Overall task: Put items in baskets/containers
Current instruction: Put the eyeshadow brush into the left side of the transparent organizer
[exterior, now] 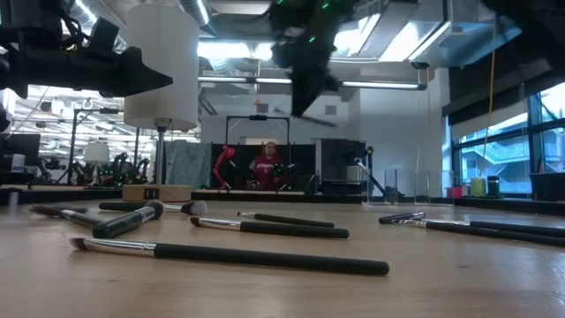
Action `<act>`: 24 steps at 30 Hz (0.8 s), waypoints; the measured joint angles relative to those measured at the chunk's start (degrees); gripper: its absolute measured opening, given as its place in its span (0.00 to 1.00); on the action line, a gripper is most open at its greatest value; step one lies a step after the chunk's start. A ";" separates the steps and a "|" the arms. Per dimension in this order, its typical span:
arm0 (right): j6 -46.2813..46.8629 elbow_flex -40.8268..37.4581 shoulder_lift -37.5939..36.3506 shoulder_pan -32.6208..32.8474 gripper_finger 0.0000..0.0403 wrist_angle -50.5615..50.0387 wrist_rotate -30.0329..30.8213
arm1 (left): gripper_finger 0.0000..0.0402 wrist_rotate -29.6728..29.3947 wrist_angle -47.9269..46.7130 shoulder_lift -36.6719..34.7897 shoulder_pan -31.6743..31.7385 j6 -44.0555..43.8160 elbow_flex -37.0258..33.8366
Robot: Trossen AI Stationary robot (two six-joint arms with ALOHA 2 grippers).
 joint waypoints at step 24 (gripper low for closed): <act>-3.49 -67.52 -35.79 -20.34 0.06 66.62 3.06 | 0.37 -0.55 -0.32 0.02 0.00 -1.52 0.00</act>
